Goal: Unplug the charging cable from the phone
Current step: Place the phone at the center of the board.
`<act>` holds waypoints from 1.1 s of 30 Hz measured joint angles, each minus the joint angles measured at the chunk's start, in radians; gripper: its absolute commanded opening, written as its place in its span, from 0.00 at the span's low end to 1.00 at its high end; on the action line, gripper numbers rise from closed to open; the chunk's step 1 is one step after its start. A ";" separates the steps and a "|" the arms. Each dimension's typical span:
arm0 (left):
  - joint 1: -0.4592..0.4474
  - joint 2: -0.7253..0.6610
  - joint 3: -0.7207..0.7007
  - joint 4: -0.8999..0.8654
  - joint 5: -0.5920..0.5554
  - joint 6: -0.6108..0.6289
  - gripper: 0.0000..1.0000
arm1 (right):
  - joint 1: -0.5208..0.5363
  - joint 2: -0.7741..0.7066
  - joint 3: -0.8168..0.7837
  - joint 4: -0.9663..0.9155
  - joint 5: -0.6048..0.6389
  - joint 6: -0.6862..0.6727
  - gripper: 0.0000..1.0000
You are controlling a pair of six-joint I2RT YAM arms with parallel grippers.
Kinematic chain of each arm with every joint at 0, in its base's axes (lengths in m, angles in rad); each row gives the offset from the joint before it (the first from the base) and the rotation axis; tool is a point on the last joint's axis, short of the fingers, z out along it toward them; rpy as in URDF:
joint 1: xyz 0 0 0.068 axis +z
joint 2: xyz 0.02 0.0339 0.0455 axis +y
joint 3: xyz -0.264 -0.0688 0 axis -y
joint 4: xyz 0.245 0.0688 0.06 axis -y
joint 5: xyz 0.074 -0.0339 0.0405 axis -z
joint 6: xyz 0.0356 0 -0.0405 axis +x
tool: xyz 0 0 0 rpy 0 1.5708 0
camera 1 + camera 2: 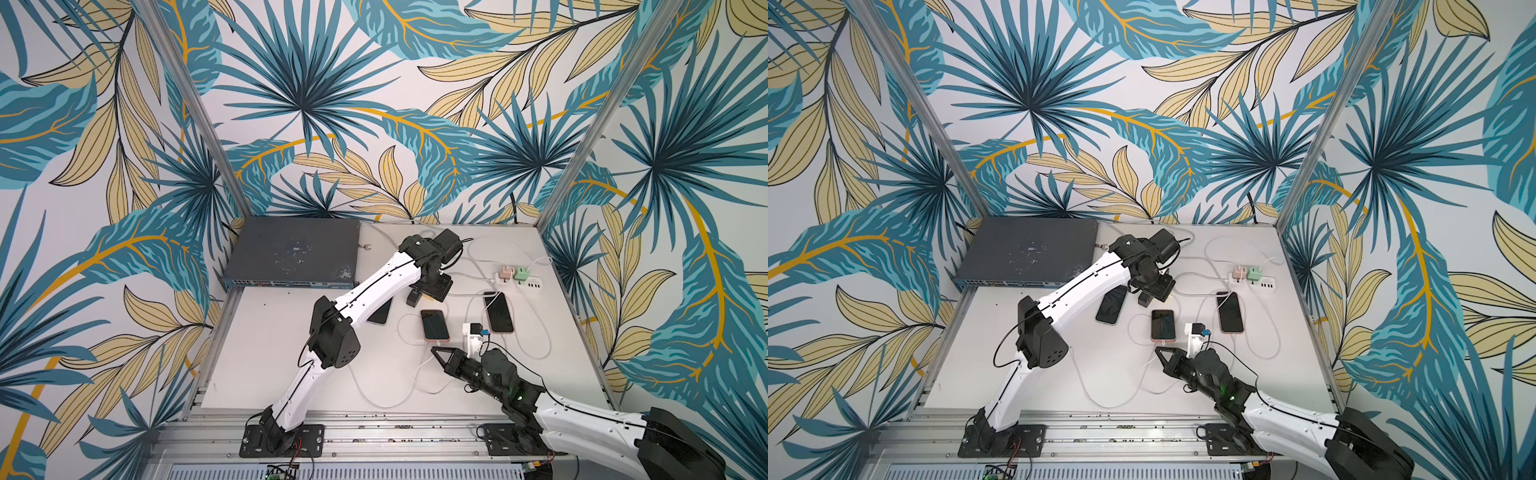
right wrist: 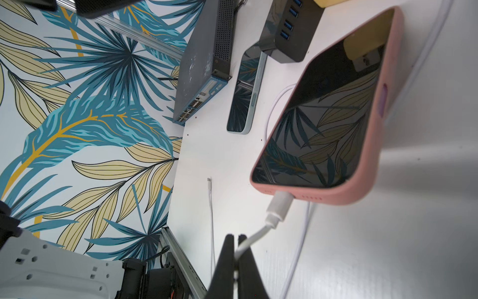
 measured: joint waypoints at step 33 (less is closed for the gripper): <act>-0.028 -0.040 -0.229 0.087 0.023 -0.069 0.82 | -0.061 -0.117 -0.037 -0.290 -0.055 0.079 0.79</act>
